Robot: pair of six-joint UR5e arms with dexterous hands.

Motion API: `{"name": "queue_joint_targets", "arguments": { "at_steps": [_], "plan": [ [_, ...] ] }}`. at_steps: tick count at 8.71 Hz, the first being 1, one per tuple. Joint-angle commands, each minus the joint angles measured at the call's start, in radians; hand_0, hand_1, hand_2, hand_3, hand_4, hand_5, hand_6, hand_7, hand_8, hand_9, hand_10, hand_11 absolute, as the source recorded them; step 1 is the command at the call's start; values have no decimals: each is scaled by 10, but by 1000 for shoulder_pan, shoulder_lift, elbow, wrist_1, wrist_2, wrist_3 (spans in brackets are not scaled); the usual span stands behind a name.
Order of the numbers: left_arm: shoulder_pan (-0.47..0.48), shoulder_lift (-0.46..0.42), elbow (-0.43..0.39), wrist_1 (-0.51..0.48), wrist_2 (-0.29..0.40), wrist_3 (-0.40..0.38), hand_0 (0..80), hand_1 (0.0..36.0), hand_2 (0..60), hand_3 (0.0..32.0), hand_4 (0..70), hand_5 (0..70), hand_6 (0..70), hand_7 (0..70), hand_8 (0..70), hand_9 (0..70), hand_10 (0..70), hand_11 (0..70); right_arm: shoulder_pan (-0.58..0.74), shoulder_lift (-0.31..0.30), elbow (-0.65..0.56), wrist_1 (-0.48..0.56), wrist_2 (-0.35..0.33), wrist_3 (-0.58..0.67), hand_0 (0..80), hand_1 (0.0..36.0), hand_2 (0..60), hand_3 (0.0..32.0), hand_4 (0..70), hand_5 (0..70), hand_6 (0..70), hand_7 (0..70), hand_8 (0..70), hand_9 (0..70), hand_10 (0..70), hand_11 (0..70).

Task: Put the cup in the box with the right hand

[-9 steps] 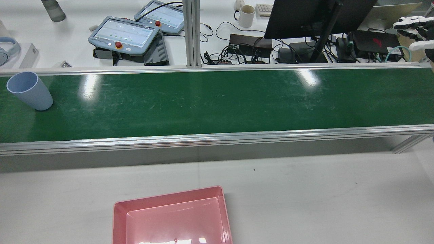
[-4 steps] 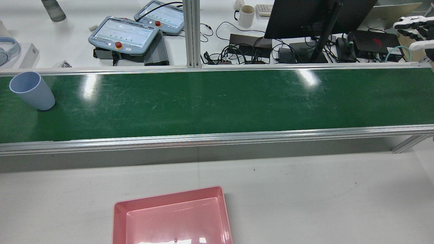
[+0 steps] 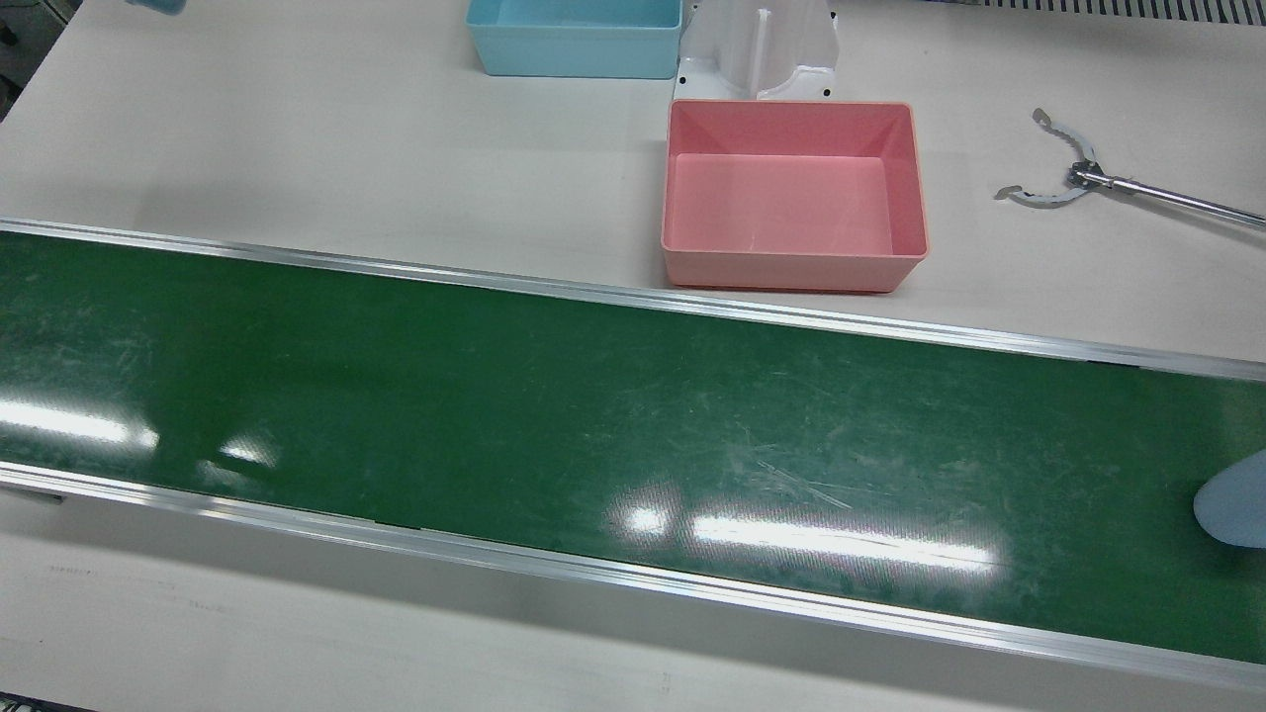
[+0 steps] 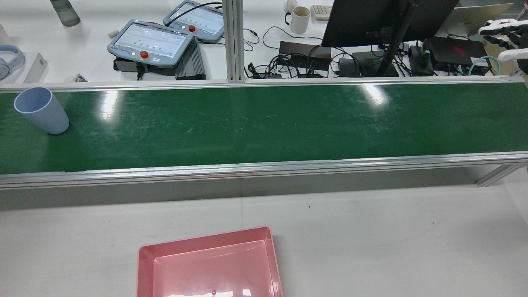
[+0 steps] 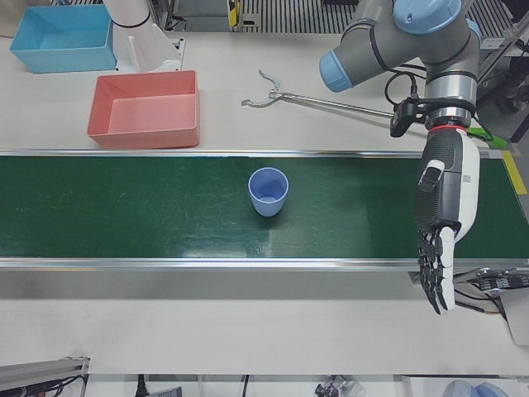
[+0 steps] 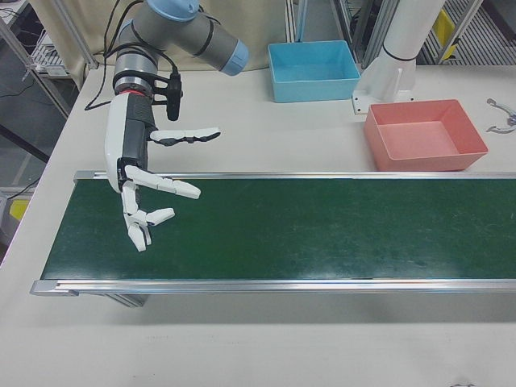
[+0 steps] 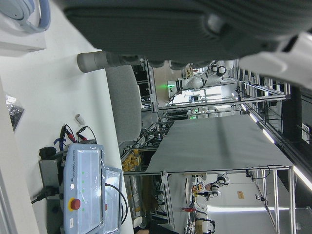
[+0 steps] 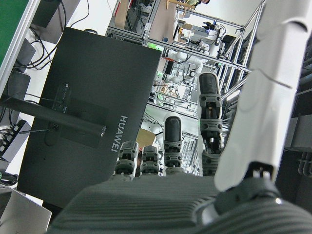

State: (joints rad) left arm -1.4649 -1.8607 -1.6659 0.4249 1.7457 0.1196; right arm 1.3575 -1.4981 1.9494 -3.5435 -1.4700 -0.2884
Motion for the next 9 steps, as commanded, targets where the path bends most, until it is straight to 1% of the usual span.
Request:
{"name": "queue_joint_targets", "arguments": {
  "at_steps": [1, 9],
  "plan": [
    [0, 0, 0, 0, 0, 0, 0, 0, 0, 0, 0, 0, 0, 0, 0, 0, 0, 0, 0, -1, 0, 0, 0, 0, 571, 123, 0, 0, 436, 55, 127, 537, 40, 145, 90, 147],
    [0, 0, 0, 0, 0, 0, 0, 0, 0, 0, 0, 0, 0, 0, 0, 0, 0, 0, 2, -1, -1, 0, 0, 0, 572, 122, 0, 0, 442, 55, 130, 552, 41, 149, 91, 148]
  ]
}}
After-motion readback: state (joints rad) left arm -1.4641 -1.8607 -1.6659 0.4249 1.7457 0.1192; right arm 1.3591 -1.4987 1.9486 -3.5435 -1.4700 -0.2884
